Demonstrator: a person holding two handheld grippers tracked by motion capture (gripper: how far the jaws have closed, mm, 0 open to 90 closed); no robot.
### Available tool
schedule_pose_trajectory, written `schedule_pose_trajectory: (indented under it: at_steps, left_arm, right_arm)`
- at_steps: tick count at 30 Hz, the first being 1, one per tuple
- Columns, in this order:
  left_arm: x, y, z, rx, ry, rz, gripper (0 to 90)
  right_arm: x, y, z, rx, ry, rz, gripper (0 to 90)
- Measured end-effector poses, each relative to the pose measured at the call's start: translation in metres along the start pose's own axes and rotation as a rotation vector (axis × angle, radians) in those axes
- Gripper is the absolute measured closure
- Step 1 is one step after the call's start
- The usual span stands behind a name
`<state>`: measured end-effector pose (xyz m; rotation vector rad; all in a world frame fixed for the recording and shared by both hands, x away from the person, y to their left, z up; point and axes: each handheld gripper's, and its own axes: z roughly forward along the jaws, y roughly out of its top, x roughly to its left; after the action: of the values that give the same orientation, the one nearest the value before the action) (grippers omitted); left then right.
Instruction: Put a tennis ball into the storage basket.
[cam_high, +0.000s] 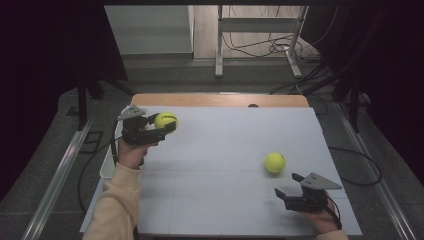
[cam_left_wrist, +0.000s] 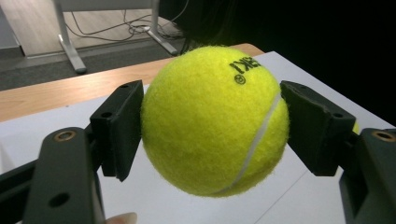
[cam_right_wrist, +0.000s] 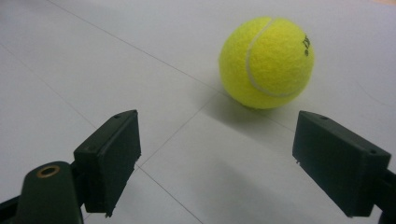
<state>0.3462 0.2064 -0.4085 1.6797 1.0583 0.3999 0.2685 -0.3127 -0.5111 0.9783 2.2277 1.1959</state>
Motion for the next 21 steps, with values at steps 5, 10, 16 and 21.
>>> schedule_pose_trajectory:
  at_steps: [5, 10, 16, 21]
  left_arm:
    - [0.009, 0.001, -0.008, -0.022, 0.024, -0.013, 26.3]
    - [0.015, 0.002, -0.014, -0.035, 0.04, -0.022, 26.3]
    - [0.023, 0.002, -0.022, -0.049, 0.061, -0.035, 26.3]
    - [0.029, 0.001, -0.024, -0.051, 0.073, -0.046, 26.3]
  right_arm:
    - [0.0, 0.0, 0.0, -0.001, 0.002, 0.0, 16.1]
    - [0.0, 0.0, 0.0, 0.0, 0.002, 0.0, 16.1]
    - [0.0, 0.0, 0.001, 0.002, 0.003, 0.001, 16.1]
    - [0.0, 0.0, 0.0, 0.002, 0.002, 0.001, 16.1]
